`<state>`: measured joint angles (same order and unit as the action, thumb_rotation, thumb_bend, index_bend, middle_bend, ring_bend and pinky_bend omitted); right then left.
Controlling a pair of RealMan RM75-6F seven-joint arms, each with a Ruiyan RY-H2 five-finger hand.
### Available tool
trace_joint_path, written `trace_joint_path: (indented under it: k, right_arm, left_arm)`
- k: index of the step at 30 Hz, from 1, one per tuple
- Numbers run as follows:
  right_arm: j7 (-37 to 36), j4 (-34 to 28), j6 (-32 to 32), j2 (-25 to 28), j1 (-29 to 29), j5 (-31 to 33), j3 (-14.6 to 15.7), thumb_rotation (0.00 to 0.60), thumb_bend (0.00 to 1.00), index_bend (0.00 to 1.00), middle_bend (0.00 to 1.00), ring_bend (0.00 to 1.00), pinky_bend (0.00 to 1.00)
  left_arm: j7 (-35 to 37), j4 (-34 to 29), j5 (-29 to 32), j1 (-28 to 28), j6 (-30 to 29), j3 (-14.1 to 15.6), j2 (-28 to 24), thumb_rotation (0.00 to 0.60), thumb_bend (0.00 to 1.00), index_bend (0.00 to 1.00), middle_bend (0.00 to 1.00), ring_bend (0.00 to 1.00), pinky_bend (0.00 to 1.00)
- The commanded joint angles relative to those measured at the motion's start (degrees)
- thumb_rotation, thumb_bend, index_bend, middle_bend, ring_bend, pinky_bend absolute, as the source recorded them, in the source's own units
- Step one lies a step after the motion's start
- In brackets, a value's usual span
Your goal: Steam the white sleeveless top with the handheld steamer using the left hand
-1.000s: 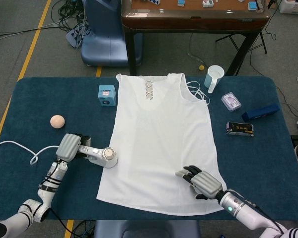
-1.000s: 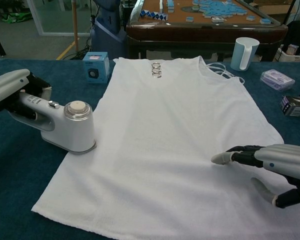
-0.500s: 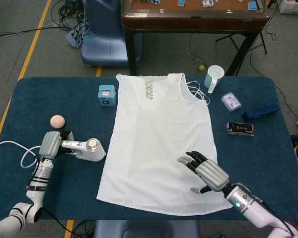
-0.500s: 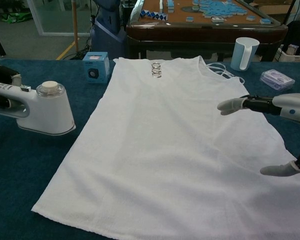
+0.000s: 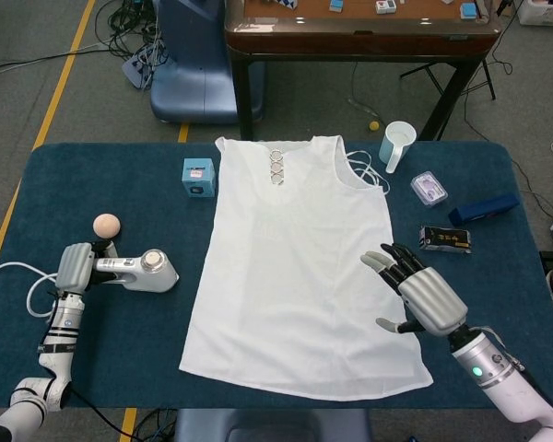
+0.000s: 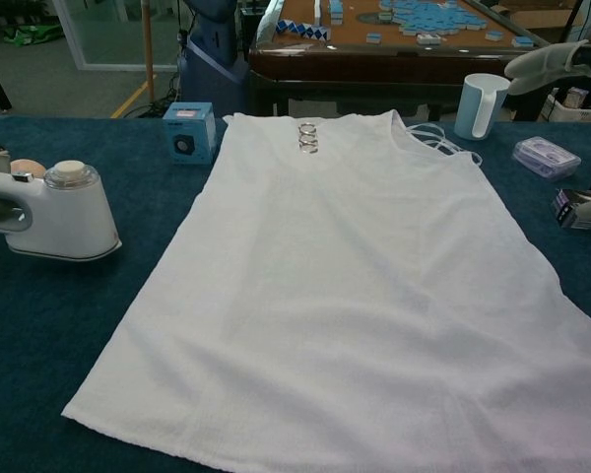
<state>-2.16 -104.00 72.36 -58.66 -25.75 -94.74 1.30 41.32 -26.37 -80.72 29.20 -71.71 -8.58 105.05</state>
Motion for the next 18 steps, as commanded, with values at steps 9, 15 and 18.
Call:
trace_joint_path:
  k: [9,15,18]
  right_arm:
    - [-1.2,0.3,0.6,0.8,1.2,-0.5,-0.2,0.566,0.12,0.00,0.13,0.00,0.02]
    - [-2.2,1.0,1.1,0.8,1.9,-1.0,-0.4,0.567,0.12,0.00,0.13,0.00,0.02]
    - [-2.7,1.3,1.3,0.9,2.1,-1.2,-0.5,0.566,0.12,0.00,0.13,0.00,0.02]
  left_arm:
    - [-1.4,5.5,-2.4,-0.4,0.7,2.7,2.3,0.600,0.25,0.67,0.65,0.51,0.59]
    - [-5.9,2.9,-2.0,-1.2,1.9,2.8,0.9,0.600,0.22,0.50,0.48,0.37,0.47]
    - [-9.1,0.3,-1.1,-1.5,2.8,2.3,-0.4,0.600,0.17,0.37,0.33,0.25,0.37]
